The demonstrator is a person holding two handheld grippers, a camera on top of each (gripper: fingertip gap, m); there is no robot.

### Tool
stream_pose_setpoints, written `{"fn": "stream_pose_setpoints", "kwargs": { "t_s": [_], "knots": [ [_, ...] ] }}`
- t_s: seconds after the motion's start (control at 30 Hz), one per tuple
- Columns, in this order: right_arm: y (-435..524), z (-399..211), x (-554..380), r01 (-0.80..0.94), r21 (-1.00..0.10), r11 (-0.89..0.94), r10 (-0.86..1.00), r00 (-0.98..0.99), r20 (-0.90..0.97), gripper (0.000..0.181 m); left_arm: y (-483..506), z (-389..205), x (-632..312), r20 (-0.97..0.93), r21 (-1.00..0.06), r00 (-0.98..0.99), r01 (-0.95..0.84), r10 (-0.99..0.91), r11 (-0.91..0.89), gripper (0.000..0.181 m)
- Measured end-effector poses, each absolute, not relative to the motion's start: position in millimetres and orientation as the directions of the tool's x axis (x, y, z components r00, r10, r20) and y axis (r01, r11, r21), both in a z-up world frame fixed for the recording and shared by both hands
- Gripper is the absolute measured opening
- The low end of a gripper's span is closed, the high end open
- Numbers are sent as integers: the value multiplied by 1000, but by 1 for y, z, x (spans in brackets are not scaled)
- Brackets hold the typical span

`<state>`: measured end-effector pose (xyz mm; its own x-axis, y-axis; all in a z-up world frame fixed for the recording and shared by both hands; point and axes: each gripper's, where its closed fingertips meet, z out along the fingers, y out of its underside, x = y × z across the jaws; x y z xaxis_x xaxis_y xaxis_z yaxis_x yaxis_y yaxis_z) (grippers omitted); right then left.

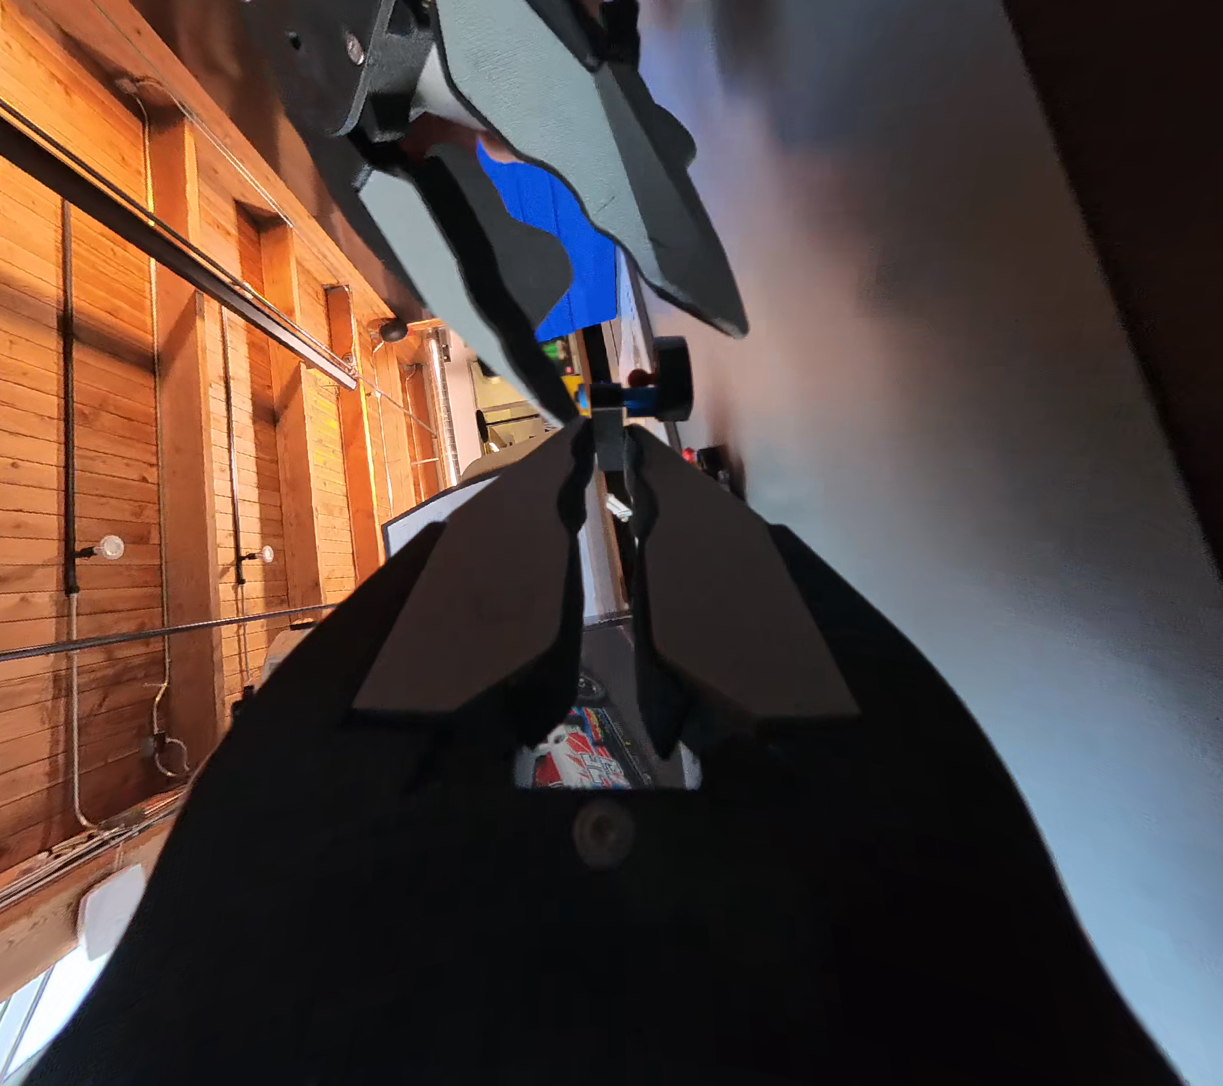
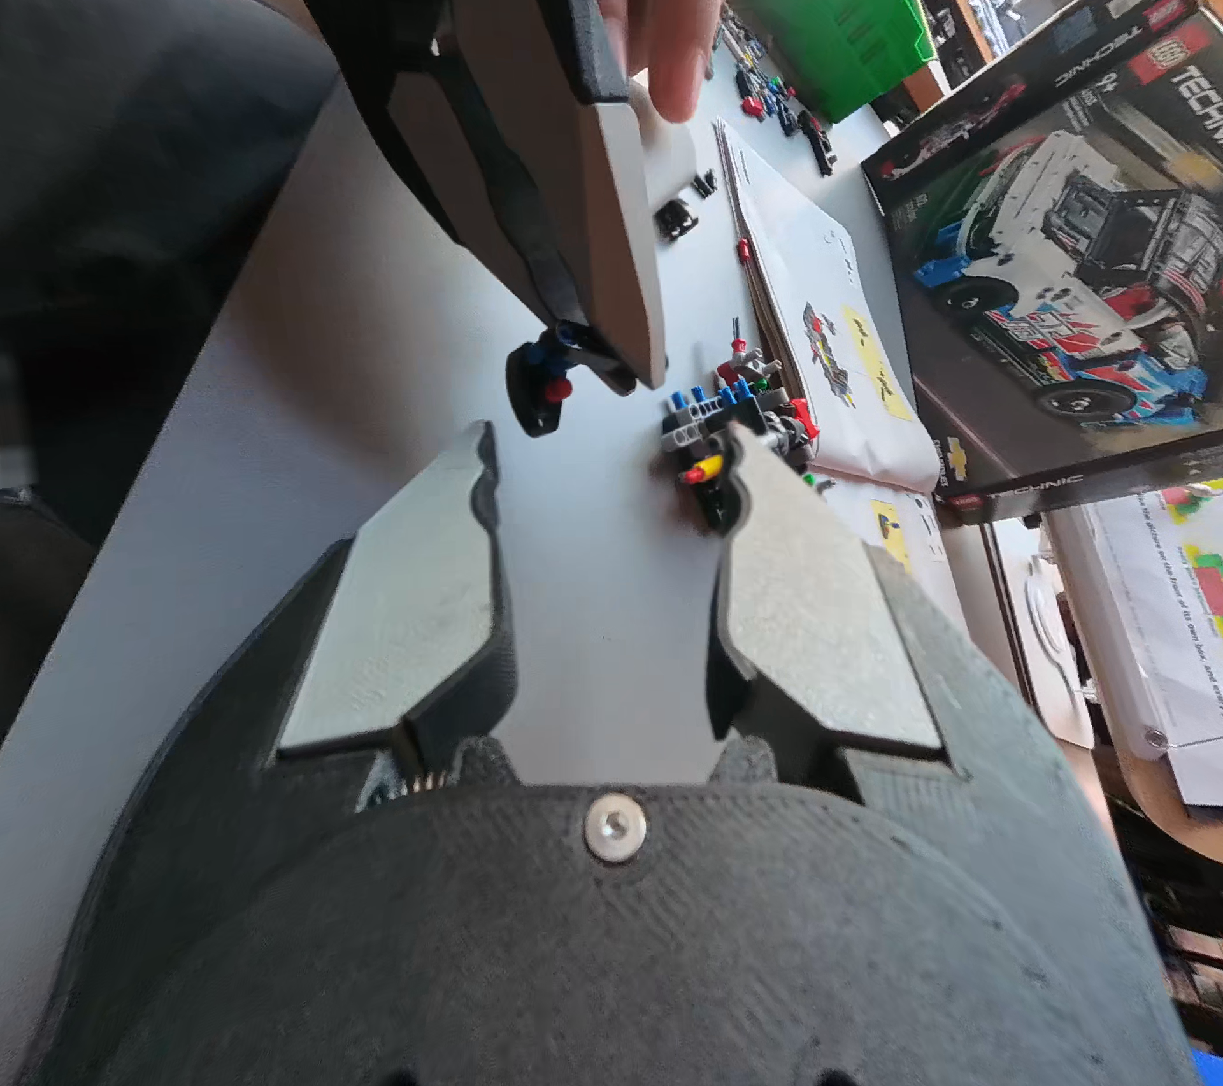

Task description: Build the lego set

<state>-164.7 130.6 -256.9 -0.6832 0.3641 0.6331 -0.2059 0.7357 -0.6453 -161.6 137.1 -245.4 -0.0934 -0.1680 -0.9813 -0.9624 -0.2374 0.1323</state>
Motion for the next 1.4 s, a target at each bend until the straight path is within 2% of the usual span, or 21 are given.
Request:
{"fn": "stream_pose_setpoints", "kwargs": {
  "t_s": [0.07,0.23,0.3,0.4,0.63,0.73,0.87,0.93,1.03,1.13,1.23,1.4],
  "knots": [
    [130,-262,-163,-195,-646,738,344,-715,609,82,139,-247,-162,-982,126,-88,-964,-166,-235,5],
    [117,-272,-155,-172,-700,694,271,-838,474,80,142,-254,-151,-978,159,-127,-968,-167,-193,5],
    [114,-272,-155,-144,-728,670,251,-880,404,74,142,-258,-147,-974,182,-153,-969,-170,-170,5],
    [108,-276,-148,-164,-741,651,165,-922,349,47,143,-258,-145,-974,188,-163,-970,-160,-156,6],
    [114,-284,-160,-147,-695,704,221,-884,412,48,142,-262,-157,-983,116,-84,-973,-161,-201,8],
    [122,-283,-167,-124,-670,732,264,-855,447,47,134,-272,-174,-971,25,47,-955,-233,-295,18],
    [123,-284,-171,-72,-673,736,312,-846,432,47,114,-284,-185,-887,-212,366,-865,-283,-454,15],
    [125,-284,-173,-38,-675,737,341,-841,420,47,109,-286,-182,-783,-368,570,-747,-249,-554,3],
    [122,-284,-171,-40,-698,715,345,-848,402,46,116,-282,-168,-557,-551,806,-538,-199,-638,6],
    [123,-283,-171,-62,-701,711,346,-837,424,46,126,-276,-162,-390,-647,901,-416,-192,-640,13],
    [123,-280,-169,-80,-706,703,347,-828,440,46,130,-282,-158,-217,-674,956,-293,-197,-678,25],
    [123,-283,-169,-73,-695,715,348,-826,445,46,132,-288,-153,-149,-681,968,-249,-202,-689,11]
  ]
}}
